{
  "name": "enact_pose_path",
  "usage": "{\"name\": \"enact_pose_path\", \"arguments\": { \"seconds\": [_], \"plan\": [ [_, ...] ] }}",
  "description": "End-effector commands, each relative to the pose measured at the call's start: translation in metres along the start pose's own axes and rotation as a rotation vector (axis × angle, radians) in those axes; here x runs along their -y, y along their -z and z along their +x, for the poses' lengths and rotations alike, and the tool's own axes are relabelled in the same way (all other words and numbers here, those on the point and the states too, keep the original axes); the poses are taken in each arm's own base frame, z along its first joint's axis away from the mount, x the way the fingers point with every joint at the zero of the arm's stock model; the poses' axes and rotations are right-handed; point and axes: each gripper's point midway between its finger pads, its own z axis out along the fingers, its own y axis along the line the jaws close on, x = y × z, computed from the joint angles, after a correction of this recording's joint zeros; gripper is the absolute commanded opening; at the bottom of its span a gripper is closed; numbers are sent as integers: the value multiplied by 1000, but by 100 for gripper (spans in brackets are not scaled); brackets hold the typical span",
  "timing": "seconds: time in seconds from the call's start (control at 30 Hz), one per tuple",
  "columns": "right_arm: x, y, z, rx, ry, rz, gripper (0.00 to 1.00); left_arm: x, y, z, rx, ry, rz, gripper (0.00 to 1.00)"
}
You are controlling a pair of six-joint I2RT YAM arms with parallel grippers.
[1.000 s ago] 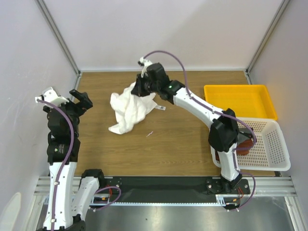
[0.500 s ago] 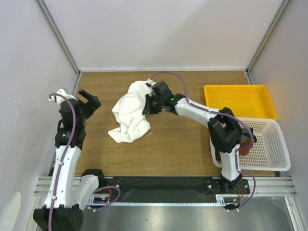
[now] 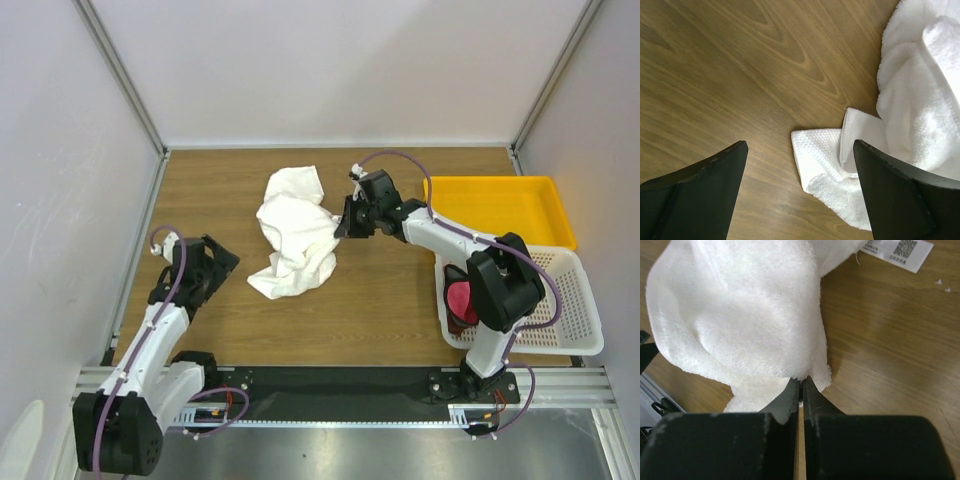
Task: Fold and stack the towels
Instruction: Move the towel to the center of the board, then flatten out the crumpled towel
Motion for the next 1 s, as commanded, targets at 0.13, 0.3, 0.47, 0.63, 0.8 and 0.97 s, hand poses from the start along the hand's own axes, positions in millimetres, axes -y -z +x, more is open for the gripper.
{"name": "enact_pose_path", "arguments": {
  "seconds": [0.13, 0.3, 0.47, 0.63, 0.8, 0.97],
  "plan": [
    [5, -2, 8, -10, -35, -5, 0, 7, -16, 1, 30, 50, 7, 93],
    [11, 12, -2, 17, -30, 50, 18, 8, -27, 14, -9, 50, 0, 93],
    [1, 44, -38, 117, 5, 48, 82, 15, -38, 28, -37, 32, -3, 93],
    [5, 70, -64, 197, 17, 78, 100, 25, -46, 35, -72, 24, -6, 91],
    [18, 74, -64, 199, -7, 114, 100, 29, -46, 48, -93, 2, -21, 91],
    [26, 72, -57, 168, -29, 132, 100, 26, -49, 58, -108, 13, -32, 85]
  ]
}}
